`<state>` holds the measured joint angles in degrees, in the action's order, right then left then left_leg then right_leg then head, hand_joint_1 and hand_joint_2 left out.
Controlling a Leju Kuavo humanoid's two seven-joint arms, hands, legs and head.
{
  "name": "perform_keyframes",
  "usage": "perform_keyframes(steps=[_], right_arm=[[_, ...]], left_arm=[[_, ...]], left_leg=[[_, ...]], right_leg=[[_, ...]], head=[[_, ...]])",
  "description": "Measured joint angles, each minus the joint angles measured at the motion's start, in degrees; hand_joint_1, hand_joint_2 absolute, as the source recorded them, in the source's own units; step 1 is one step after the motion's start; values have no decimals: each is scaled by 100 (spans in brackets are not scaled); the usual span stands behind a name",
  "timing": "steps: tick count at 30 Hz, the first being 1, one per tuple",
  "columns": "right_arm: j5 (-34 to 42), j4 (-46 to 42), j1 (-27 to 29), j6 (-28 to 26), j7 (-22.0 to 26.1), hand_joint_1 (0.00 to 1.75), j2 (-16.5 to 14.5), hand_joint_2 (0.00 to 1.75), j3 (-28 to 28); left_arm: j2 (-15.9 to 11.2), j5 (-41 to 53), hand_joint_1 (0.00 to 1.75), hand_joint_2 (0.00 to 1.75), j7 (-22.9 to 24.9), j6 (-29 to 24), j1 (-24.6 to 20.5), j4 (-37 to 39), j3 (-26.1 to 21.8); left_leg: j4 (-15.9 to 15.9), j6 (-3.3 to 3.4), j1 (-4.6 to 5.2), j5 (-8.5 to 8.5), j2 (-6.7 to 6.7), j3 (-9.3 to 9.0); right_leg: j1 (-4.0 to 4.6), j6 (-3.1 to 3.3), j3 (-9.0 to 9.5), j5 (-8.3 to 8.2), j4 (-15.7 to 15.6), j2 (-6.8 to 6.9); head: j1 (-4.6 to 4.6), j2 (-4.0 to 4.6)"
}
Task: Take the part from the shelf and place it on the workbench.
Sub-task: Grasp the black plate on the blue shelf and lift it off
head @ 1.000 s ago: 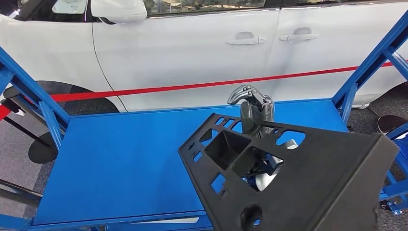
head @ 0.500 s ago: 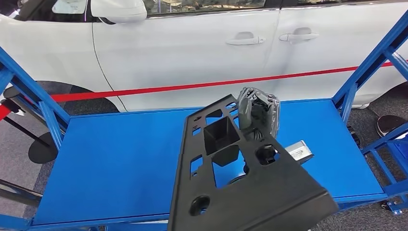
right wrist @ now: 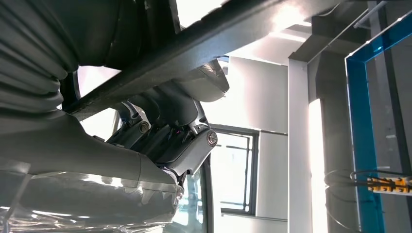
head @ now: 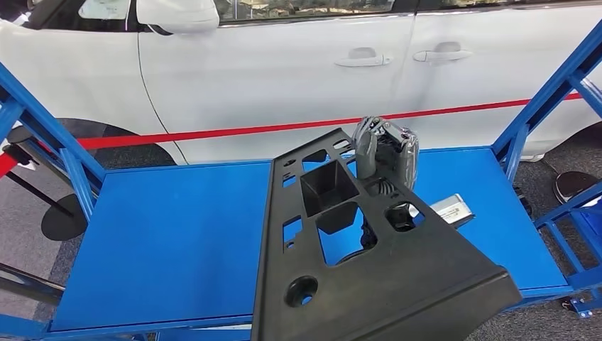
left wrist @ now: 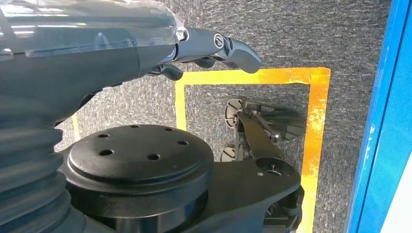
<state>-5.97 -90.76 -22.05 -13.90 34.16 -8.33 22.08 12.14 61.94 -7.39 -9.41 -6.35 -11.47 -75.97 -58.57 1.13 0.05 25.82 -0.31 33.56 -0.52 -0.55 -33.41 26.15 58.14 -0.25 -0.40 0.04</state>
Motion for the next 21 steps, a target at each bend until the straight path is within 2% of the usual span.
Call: perform_keyframes(steps=[2, 4, 6, 7, 8, 9, 10, 11, 13, 14, 17, 18, 19, 21], right_arm=[[-4, -16, -3, 0, -2, 164, -15, 0, -7], [-13, -48, -3, -4, -2, 158, -23, 87, -21], [-19, -66, 13, -13, -3, 159, -23, 175, -39], [-19, -68, 31, -15, -3, 161, -22, 175, -49], [-19, -72, 50, -13, -5, 161, -20, 175, -58], [-17, -80, 63, -4, -8, 164, -19, 175, -67], [-16, -93, 67, 12, -11, 164, -17, 175, -73], [-15, -112, 65, 33, -15, 166, -17, 175, -78], [-13, -139, 57, 62, -20, 166, -17, 175, -84], [-13, -144, 55, 68, -20, 166, -17, 175, -85], [-13, -144, 53, 69, -20, 164, -17, 175, -86], [-10, -144, 50, 73, -25, 164, -18, 175, -87], [-8, -145, 43, 78, -39, 164, -19, 175, -92], [-4, -147, 11, 93, -68, 164, -31, 175, -100]], left_arm=[[4, 1, 0, 175, -3, 7, -2, 0, 0], [11, 4, 0, 175, -11, 22, -7, 0, 0], [16, 7, 0, 175, -15, 33, -9, 0, 0], [16, 9, 0, 175, -15, 36, -8, 0, 0], [18, 11, 0, 175, -15, 36, -5, 0, 0], [22, 16, 0, 175, -15, 36, -3, 0, 0], [27, 24, 0, 175, -15, 34, -3, 0, 0], [34, 33, 0, 175, -15, 20, -3, 0, 0], [44, 48, 0, 175, -13, -11, -6, 0, 0], [45, 50, 0, 175, -12, -25, -6, 0, 0], [45, 50, 0, 175, -9, -39, -6, 0, 0], [45, 52, 0, 175, -4, -59, -8, 0, 0], [46, 56, 0, 175, 21, -124, -10, 0, 0], [48, 64, 0, 175, 82, -275, -16, 0, 0]], left_leg=[[63, 47, -24, -33, 5, -29], [146, 93, -59, -79, 16, -72], [162, 107, -65, -91, 23, -80], [158, 105, -66, -89, 23, -76], [153, 99, -67, -84, 22, -75], [146, 90, -70, -78, 19, -75], [131, 71, -76, -64, 13, -80], [106, 42, -82, -44, 7, -84], [62, -5, -92, -9, -2, -87], [50, -18, -93, 1, -3, -84], [48, -29, -89, 6, -5, -78], [36, -42, -81, 13, -7, -69], [35, -85, -80, 16, -8, -63], [-185, -188, -91, 181, -5, 36]], right_leg=[[4, -41, 11, 15, 5, 0], [-1, -82, -89, 201, 264, 1], [-26, -117, -419, 562, 959, 4], [-38, -134, -603, 697, 1320, 4], [-53, -149, -722, 732, 1536, 5], [-69, -160, -747, 663, 1553, 7], [-88, -169, -642, 481, 1316, 11], [-108, -175, -462, 271, 921, 17], [-133, -184, -160, -10, 276, 25], [-138, -185, -105, -38, 146, 26], [-129, -181, -81, 13, 133, 23], [-116, -160, -80, 21, 125, 14], [-95, -103, -87, 20, 116, 4], [-70, 50, -102, -3, 88, -6]], head=[[-1, 0], [6, 0], [12, 0], [11, 0], [12, 0], [11, 0], [11, 0], [12, 0], [13, 0], [14, 0], [13, 0], [12, 0], [10, 0], [-1, 0]])
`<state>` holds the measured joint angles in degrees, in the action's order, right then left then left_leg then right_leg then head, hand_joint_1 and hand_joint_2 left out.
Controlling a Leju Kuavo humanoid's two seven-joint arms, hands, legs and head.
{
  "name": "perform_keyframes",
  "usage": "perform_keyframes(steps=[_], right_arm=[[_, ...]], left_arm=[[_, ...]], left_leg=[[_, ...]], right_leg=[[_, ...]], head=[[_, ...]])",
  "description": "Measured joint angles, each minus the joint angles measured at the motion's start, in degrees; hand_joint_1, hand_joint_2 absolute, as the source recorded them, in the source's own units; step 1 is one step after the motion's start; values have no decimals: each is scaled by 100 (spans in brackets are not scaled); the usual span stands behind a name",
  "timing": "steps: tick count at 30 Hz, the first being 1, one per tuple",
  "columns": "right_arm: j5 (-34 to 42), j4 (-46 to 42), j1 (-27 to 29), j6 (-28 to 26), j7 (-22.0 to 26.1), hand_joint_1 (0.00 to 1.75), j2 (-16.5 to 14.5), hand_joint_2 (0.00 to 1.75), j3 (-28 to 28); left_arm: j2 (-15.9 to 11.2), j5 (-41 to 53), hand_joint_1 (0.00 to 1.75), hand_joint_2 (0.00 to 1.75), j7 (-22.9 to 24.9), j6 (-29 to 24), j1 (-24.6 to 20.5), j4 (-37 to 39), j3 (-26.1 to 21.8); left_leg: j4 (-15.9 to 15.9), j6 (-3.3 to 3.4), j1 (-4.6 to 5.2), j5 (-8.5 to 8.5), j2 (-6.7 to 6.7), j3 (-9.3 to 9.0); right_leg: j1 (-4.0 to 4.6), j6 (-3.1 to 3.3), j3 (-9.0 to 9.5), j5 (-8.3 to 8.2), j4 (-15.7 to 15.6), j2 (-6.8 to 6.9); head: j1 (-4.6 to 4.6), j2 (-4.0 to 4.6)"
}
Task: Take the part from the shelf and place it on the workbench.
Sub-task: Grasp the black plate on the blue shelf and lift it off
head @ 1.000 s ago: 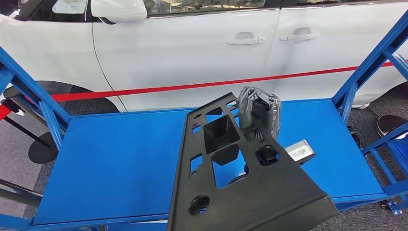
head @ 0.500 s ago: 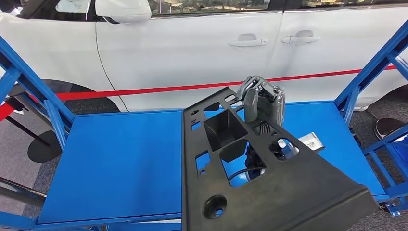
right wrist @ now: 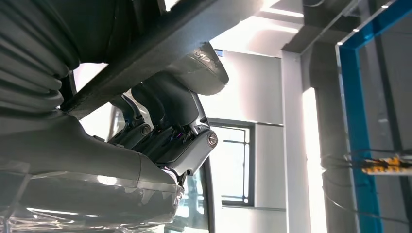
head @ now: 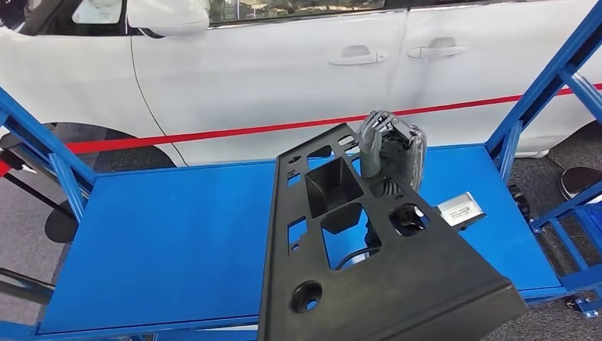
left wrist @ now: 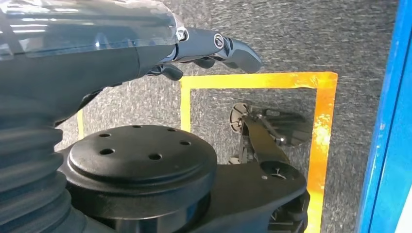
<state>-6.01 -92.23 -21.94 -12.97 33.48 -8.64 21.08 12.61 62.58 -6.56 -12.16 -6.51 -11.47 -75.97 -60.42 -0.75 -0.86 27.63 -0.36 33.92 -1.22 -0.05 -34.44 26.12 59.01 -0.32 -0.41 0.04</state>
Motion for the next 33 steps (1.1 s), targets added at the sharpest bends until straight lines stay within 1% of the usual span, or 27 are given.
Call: perform_keyframes(steps=[1, 3, 4, 5, 6, 8, 9, 10, 12, 13, 14, 15, 16, 18, 19, 20, 21, 22, 23, 24, 25, 26, 28, 29, 30, 31, 33], right_arm=[[0, -1, -14, 7, -9, 164, -5, 175, -3], [0, 0, -20, 18, -11, 164, -10, 175, -3], [-1, 1, -16, 21, -13, 164, -10, 175, -3], [-2, 1, -14, 23, -15, 164, -10, 175, -3], [-5, 1, -13, 26, -16, 164, -10, 175, -3], [-10, 1, -15, 32, -17, 164, -10, 175, -3], [-11, 1, -20, 37, -21, 164, -10, 175, -4], [-11, 1, -24, 43, -26, 164, -10, 175, -4], [-10, 1, -28, 53, -35, 164, -10, 175, -4], [-9, 1, -27, 57, -37, 164, -10, 175, -3], [-6, 0, -28, 58, -37, 164, -10, 175, -3], [-1, -1, -31, 60, -36, 164, -10, 175, -3], [9, -1, -32, 62, -35, 164, -10, 175, -3], [31, 0, -18, 70, -34, 164, -7, 175, -3], [41, 1, -3, 75, -34, 164, -5, 175, -3], [48, 1, 11, 79, -34, 164, -3, 175, -3], [53, 1, 20, 81, -35, 164, -2, 175, -3], [57, 0, 24, 81, -35, 164, -2, 175, -3], [58, -4, 26, 81, -35, 164, -2, 175, -3], [60, -10, 26, 81, -35, 164, -2, 175, -3], [60, -20, 28, 81, -35, 164, -2, 175, -2], [60, -31, 34, 81, -35, 164, -2, 175, -2], [60, -48, 68, 82, -34, 164, -2, 175, -3], [59, -56, 94, 85, -34, 164, -3, 175, -4], [57, -67, 121, 87, -33, 164, -4, 175, -4], [54, -81, 147, 91, -29, 164, -5, 175, -3], [45, -105, 202, 104, -21, 164, -6, 175, -3]], left_arm=[[1, 1, 0, 175, 27, -60, -1, 0, 0], [1, -2, 0, 175, 37, -79, 2, 0, 0], [0, -3, 0, 175, 44, -87, 4, 0, 0], [0, -3, 0, 175, 55, -99, 6, 0, 0], [0, -3, 0, 175, 67, -113, 6, 0, 0], [-1, -6, 0, 175, 84, -146, 2, 0, 0], [-1, -11, 0, 175, 88, -164, -3, 0, 0], [0, -17, 0, 175, 92, -180, -8, 0, 0], [2, -43, 0, 175, 102, -195, -10, 0, -1], [3, -61, 0, 175, 110, -193, -7, 0, -2], [4, -82, 0, 175, 117, -186, -5, 0, -4], [5, -99, 0, 175, 123, -175, -7, 0, -7], [7, -115, 0, 175, 126, -158, -12, 0, -9], [10, -131, 0, 175, 126, -121, -17, 0, -12], [12, -134, 0, 175, 126, -105, -15, 0, -14], [13, -134, 0, 175, 127, -91, -13, 0, -16], [15, -134, 0, 175, 127, -80, -13, 0, -17], [17, -133, 0, 175, 127, -75, -14, 0, -17], [19, -133, 0, 175, 127, -72, -15, 0, -17], [21, -132, 0, 175, 127, -71, -18, 0, -17], [22, -132, 0, 175, 127, -71, -19, 0, -17], [23, -131, 0, 175, 128, -71, -19, 0, -17], [25, -125, 0, 175, 128, -71, -10, 0, -17], [25, -121, 0, 175, 128, -71, -6, 0, -17], [25, -117, 0, 175, 127, -71, -3, 0, -17], [24, -116, 0, 175, 124, -70, -2, 0, -17], [24, -115, 0, 175, 115, -69, -2, 0, -17]], left_leg=[[-280, -45, -12, 166, 3, 127], [-1074, -63, -15, 527, 6, 497], [-1372, -60, -15, 609, 6, 644], [-1451, -48, -13, 570, 6, 690], [-1279, -25, -10, 416, 6, 617], [-505, 52, 9, 13, 6, 253], [-145, 89, 28, -115, 5, 87], [71, 115, 48, -168, 3, -9], [177, 138, 78, -165, -2, -38], [197, 160, 63, -187, 2, -41], [231, 185, 49, -215, 5, -53], [264, 216, 33, -246, 13, -64], [292, 240, 17, -271, 21, -70], [289, 259, 24, -286, 26, -48], [277, 259, 25, -287, 28, -32], [262, 260, 25, -288, 29, -17], [243, 258, 24, -288, 28, -5], [222, 253, 23, -286, 26, 4], [200, 241, 24, -283, 22, 13], [175, 217, 36, -282, 16, 27], [158, 186, 47, -287, 10, 45], [149, 150, 58, -299, 7, 64], [156, 75, 58, -336, 4, 90], [138, 43, 47, -310, 5, 109], [56, 14, 37, -214, 7, 149], [-138, -10, 28, -34, 9, 225], [-840, -45, 16, 462, 15, 463]], right_leg=[[9, 63, -1, -3, -6, 6], [31, 105, 3, 3, -8, 17], [48, 115, 6, 8, -7, 19], [64, 122, 13, 12, -5, 18], [77, 128, 26, 18, -4, 13], [96, 128, 60, 34, -4, 4], [105, 116, 63, 41, 3, -1], [107, 94, 56, 42, 7, -1], [104, 39, 34, 30, 6, 0], [101, 9, 32, 33, 4, 1], [100, -22, 27, 71, 33, 2], [97, -52, -11, 165, 138, 2], [92, -78, -101, 326, 362, 3], [70, -115, -406, 713, 1072, 4], [60, -129, -544, 833, 1394, 5], [50, -139, -600, 847, 1544, 6], [39, -144, -546, 751, 1471, 8], [28, -144, -380, 570, 1177, 12], [18, -137, -169, 395, 771, 16], [23, -126, 14, 262, 411, 17], [28, -106, 126, 184, 166, 15], [38, -81, 159, 163, 60, 9], [53, -10, 123, 113, 46, 2], [50, 31, 107, 79, 32, 9], [44, 71, 86, 44, 17, 20], [37, 108, 55, 5, 1, 33], [47, 148, -37, -65, 2, 49]], head=[[-5, 0], [-11, 0], [-11, 0], [-11, 0], [-11, 0], [-9, 1], [-8, 1], [-8, 1], [-8, 0], [-8, 0], [-4, 0], [2, 0], [8, 0], [18, 0], [18, 0], [18, 0], [19, 0], [19, 0], [19, 0], [18, 0], [16, 0], [14, 0], [13, 0], [12, 0], [7, 0], [-2, 0], [-17, 0]])
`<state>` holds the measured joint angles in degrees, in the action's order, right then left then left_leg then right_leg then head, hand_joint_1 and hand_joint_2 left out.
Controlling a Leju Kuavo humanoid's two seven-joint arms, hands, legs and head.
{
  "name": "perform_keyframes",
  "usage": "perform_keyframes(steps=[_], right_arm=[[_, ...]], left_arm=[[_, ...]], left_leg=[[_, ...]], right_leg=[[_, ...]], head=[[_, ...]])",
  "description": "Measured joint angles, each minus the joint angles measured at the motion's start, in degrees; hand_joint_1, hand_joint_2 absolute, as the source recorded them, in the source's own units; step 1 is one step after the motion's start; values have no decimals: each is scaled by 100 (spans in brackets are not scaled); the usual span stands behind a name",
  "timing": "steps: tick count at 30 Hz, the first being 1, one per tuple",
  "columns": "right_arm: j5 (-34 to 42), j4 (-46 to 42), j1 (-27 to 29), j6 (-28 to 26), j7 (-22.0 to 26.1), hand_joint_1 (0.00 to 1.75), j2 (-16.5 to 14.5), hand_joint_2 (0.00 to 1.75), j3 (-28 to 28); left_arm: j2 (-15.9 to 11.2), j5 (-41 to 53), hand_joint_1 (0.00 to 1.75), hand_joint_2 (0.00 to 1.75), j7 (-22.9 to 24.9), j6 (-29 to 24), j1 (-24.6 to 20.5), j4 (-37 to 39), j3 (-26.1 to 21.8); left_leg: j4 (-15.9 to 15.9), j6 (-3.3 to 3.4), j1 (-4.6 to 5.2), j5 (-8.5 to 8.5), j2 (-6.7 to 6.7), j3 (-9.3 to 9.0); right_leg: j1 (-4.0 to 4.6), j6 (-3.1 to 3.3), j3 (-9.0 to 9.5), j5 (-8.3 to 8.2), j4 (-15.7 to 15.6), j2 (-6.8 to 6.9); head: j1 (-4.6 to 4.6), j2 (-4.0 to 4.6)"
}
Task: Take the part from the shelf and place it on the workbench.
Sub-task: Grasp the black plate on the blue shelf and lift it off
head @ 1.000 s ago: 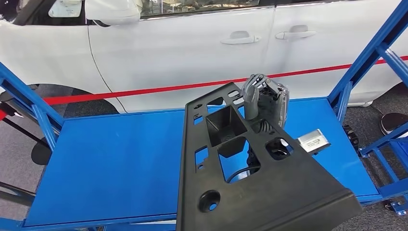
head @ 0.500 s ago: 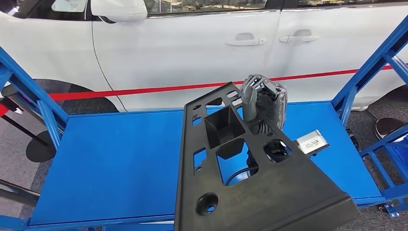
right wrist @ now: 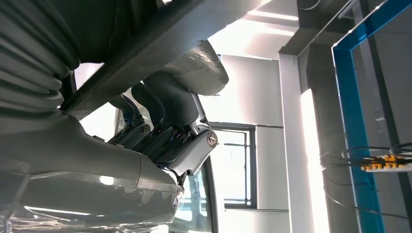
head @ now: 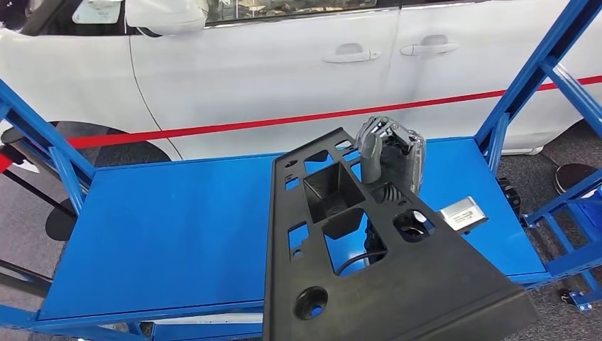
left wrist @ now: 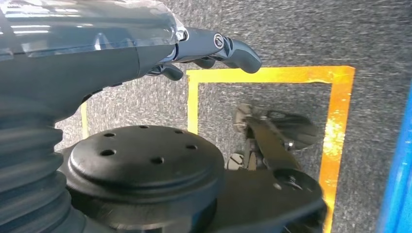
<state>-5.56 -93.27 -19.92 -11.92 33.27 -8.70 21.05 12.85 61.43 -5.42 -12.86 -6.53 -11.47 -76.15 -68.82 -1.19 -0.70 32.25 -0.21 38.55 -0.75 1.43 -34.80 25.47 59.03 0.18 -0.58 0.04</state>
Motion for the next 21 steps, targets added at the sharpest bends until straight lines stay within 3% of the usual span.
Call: perform_keyframes(steps=[2, 3, 4, 6, 8, 11, 12, 14, 16, 17, 18, 19, 21], right_arm=[[-5, -5, 64, 20, 7, 164, 1, 175, 0], [-5, -5, 89, 29, 9, 164, 2, 175, -1], [-6, -6, 106, 36, 10, 164, 2, 175, -2], [-8, -13, 114, 43, 14, 164, 1, 175, -7], [-13, -22, 115, 48, 16, 164, 0, 175, -14], [-18, -25, 129, 66, 19, 164, 1, 175, -19], [-19, -24, 133, 68, 19, 164, 2, 175, -20], [-19, -22, 145, 69, 19, 164, 4, 175, -23], [-19, -20, 172, 69, 19, 164, 8, 175, -25], [-19, -16, 188, 69, 19, 164, 10, 175, -26], [-19, -11, 200, 69, 19, 164, 12, 175, -26], [-19, -6, 206, 69, 19, 164, 14, 175, -26], [-19, 2, 206, 68, 21, 164, 16, 175, -26]], left_arm=[[-2, 5, 0, 175, -12, 1, 3, 0, 0], [-3, 10, 0, 175, -17, 1, 3, 0, 0], [-5, 14, 0, 175, -22, 2, 2, 0, 0], [-10, 19, 0, 175, -33, 7, -12, 0, 0], [-16, 25, 0, 175, -50, 14, -28, 0, 0], [-21, 36, 0, 175, -74, 18, -21, 0, 0], [-22, 36, 0, 175, -77, 18, -21, 0, 0], [-23, 41, 0, 175, -79, 18, -30, 0, 0], [-25, 50, 0, 175, -78, 18, -30, 0, 0], [-26, 54, 0, 175, -76, 18, -29, 0, 0], [-26, 55, 0, 175, -75, 18, -28, 0, 0], [-26, 57, 0, 175, -75, 18, -28, 0, 0], [-27, 76, 0, 175, -70, 21, -29, 0, 1]], left_leg=[[-554, -10, -2, 278, 1, 118], [-516, 0, -1, 250, 1, 21], [-261, 18, 2, 138, 1, -184], [588, 83, 21, -116, 0, -745], [1076, 151, 59, -229, -6, -1015], [1131, 248, 79, -351, 2, -964], [1151, 289, 68, -415, 14, -931], [1179, 354, 48, -552, 41, -822], [1166, 374, 56, -659, 48, -668], [1153, 369, 59, -706, 51, -590], [1133, 360, 59, -747, 54, -512], [1106, 349, 59, -782, 55, -438], [1039, 313, 64, -836, 53, -309]], right_leg=[[21, 9, -109, -78, 8, 6], [29, 6, -162, -117, 12, 6], [36, -1, -208, -155, 16, 3], [49, -31, -268, -226, 23, -5], [51, -93, -291, -292, 22, -4], [31, -206, -313, -377, -3, -5], [25, -233, -348, -297, 45, -11], [6, -273, -507, 160, 464, -21], [-5, -310, -706, 670, 1196, -20], [-7, -325, -745, 769, 1475, -19], [-10, -334, -695, 745, 1577, -19], [-13, -335, -543, 632, 1473, -18], [-11, -312, 22, 415, 744, -19]], head=[[-2, 0], [-3, 0], [-3, 0], [-2, 0], [1, 0], [2, 0], [6, 0], [18, 0], [26, 0], [26, 0], [26, 0], [26, 0], [26, 0]])
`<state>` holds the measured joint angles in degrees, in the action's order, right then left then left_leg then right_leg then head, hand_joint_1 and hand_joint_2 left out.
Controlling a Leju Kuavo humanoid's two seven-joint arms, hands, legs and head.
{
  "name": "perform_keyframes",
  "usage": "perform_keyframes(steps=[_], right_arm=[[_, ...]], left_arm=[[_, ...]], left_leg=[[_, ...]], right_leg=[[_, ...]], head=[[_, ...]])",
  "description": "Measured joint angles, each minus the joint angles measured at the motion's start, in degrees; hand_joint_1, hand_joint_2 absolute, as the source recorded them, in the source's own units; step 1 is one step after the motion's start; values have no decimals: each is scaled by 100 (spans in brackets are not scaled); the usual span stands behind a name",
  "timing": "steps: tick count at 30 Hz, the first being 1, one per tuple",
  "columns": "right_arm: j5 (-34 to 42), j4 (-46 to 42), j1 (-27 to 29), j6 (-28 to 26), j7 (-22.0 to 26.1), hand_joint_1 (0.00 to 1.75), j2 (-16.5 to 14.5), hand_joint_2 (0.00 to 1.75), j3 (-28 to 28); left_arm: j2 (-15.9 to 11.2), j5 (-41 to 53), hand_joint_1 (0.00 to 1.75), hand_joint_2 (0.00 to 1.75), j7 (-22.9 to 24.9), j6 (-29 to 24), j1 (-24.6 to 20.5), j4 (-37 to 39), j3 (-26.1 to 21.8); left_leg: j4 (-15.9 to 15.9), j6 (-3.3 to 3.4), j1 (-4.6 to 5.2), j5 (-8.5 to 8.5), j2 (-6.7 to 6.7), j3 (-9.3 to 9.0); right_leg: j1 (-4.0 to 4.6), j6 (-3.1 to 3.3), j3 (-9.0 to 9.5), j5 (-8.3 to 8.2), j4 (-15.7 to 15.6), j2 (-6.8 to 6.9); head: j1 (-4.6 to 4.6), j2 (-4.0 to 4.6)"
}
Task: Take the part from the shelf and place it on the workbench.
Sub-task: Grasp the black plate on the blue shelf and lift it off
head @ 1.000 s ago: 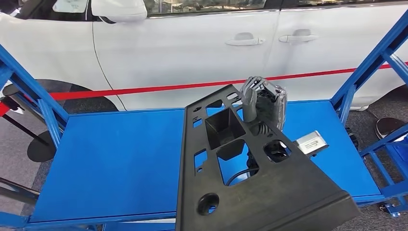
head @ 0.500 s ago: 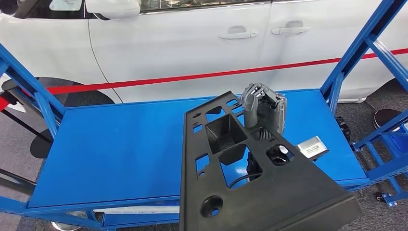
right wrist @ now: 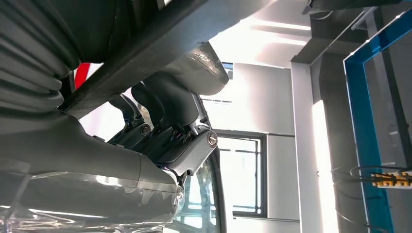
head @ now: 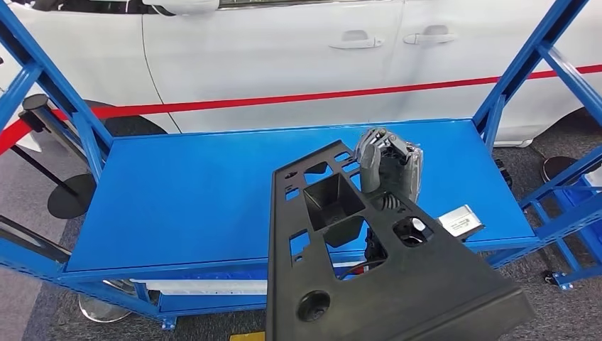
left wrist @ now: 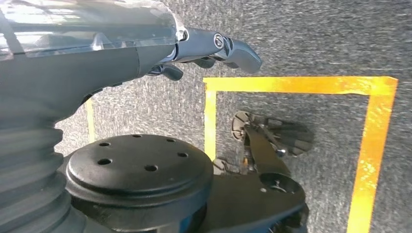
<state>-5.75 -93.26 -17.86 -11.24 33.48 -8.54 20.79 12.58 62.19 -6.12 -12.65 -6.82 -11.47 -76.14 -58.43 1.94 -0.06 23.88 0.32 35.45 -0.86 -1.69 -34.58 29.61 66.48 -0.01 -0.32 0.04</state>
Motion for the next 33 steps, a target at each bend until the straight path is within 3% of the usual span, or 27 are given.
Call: perform_keyframes(steps=[2, 5, 6, 8, 10, 11, 12, 13, 14, 15, 17, 19, 21, 22, 23, 25, 26, 27, 28, 30, 32, 33], right_arm=[[5, 15, 11, -3, 25, 164, 4, 175, -2], [31, 78, 46, -14, 90, 164, 19, 175, -14], [37, 104, 55, -16, 99, 164, 22, 175, -16], [42, 151, 73, -21, 103, 164, 23, 175, -18], [45, 191, 99, -35, 104, 164, 23, 175, -23], [47, 210, 120, -52, 105, 164, 24, 175, -31], [48, 226, 144, -72, 105, 164, 26, 175, -41], [49, 239, 177, -92, 106, 164, 30, 175, -56], [50, 245, 213, -107, 111, 164, 36, 175, -73], [52, 248, 251, -114, 123, 164, 43, 175, -90], [56, 239, 325, -117, 170, 164, 52, 175, -116], [57, 222, 390, -117, 209, 164, 56, 175, -128], [57, 213, 443, -118, 219, 164, 63, 175, -138], [57, 212, 460, -119, 221, 164, 70, 175, -146], [58, 210, 473, -120, 222, 164, 78, 175, -155], [59, 208, 493, -122, 222, 164, 90, 175, -170], [59, 207, 508, -123, 222, 164, 96, 175, -176], [59, 207, 523, -123, 221, 164, 101, 175, -181], [59, 207, 535, -124, 221, 164, 107, 175, -185], [59, 204, 545, -125, 222, 164, 114, 175, -186], [57, 185, 540, -129, 225, 164, 115, 175, -186], [56, 173, 537, -133, 233, 164, 115, 175, -186]], left_arm=[[-2, 31, 0, 175, 25, 13, -1, 0, 2], [-6, 73, 0, 175, 81, 40, 6, 0, 7], [-9, 88, 0, 175, 93, 48, 11, 0, 10], [-21, 119, 0, 175, 108, 65, 24, 0, 19], [-33, 152, 0, 175, 127, 80, 29, 0, 33], [-38, 170, 0, 175, 141, 84, 30, 0, 45], [-44, 188, 0, 175, 156, 86, 30, 0, 57], [-49, 207, 0, 175, 170, 87, 30, 0, 69], [-55, 221, 0, 175, 179, 89, 30, 0, 81], [-61, 232, 0, 175, 184, 91, 27, 0, 92], [-70, 244, 0, 175, 170, 97, 19, 0, 109], [-78, 244, 0, 175, 143, 109, 18, 0, 114], [-83, 241, 0, 175, 121, 126, 27, 0, 115], [-86, 239, 0, 175, 114, 135, 29, 0, 115], [-89, 237, 0, 175, 107, 144, 29, 0, 117], [-92, 234, 0, 175, 96, 157, 28, 0, 124], [-93, 237, 0, 175, 91, 162, 29, 0, 131], [-95, 239, 0, 175, 88, 165, 31, 0, 137], [-96, 240, 0, 175, 86, 169, 32, 0, 143], [-98, 241, 0, 175, 85, 175, 31, 0, 150], [-97, 241, 0, 175, 85, 176, 29, 0, 154], [-97, 240, 0, 175, 85, 176, 29, 0, 156]], left_leg=[[-43, -58, 12, -54, -6, 70], [-40, -164, 5, -143, -11, 109], [-79, -198, -3, -88, -13, 146], [-445, -250, -19, 319, -17, 293], [-1147, -282, -29, 843, -18, 495], [-1455, -291, -32, 971, -18, 548], [-1624, -295, -33, 972, -17, 530], [-1585, -293, -34, 858, -17, 403], [-1350, -284, -35, 695, -17, 175], [-967, -267, -34, 584, -19, -126], [-185, -217, -13, 576, -31, -656], [125, -159, 19, 633, -48, -808], [152, -89, 9, 535, -38, -745], [176, -50, -2, 467, -27, -708], [198, -15, -14, 392, -13, -654], [206, 26, -11, 255, 3, -505], [196, 34, -5, 191, 8, -415], [183, 31, 0, 132, 10, -326], [166, 24, 4, 77, 11, -237], [124, 0, 8, -16, 10, -83], [74, -42, 27, -89, 6, 21], [59, -70, 32, -132, 4, 53]], right_leg=[[26, 57, 406, -32, -629, -6], [46, 168, 410, -83, -791, -2], [39, 213, 377, -130, -805, 6], [21, 295, 273, -247, -829, 23], [28, 329, 128, -358, -820, 26], [32, 328, 49, -412, -811, 27], [35, 322, -33, -466, -800, 27], [36, 311, -115, -518, -786, 28], [36, 296, -190, -566, -772, 28], [36, 278, -251, -612, -756, 27], [44, 222, -323, -704, -743, 27], [44, 151, -338, -802, -768, 28], [38, 80, -353, -858, -789, 17], [35, 50, -391, -768, -729, 8], [31, 24, -461, -554, -557, 2], [15, -10, -642, 48, 85, -1], [12, -20, -703, 238, 444, 0], [11, -25, -706, 268, 690, 0], [11, -22, -627, 167, 768, 0], [14, 14, -199, -110, 375, -1], [41, 70, 401, -83, -427, -1], [58, 98, 591, -12, -717, -2]], head=[[-5, 1], [-2, 1], [-2, 0], [-10, 1], [-16, 1], [-16, 1], [-16, 0], [-17, 0], [-18, 0], [-18, 0], [-14, 0], [-21, 0], [-33, 1], [-28, 1], [-24, 1], [-11, 0], [-10, 0], [-10, 0], [-11, 0], [-11, 0], [-14, 0], [-14, 0]])
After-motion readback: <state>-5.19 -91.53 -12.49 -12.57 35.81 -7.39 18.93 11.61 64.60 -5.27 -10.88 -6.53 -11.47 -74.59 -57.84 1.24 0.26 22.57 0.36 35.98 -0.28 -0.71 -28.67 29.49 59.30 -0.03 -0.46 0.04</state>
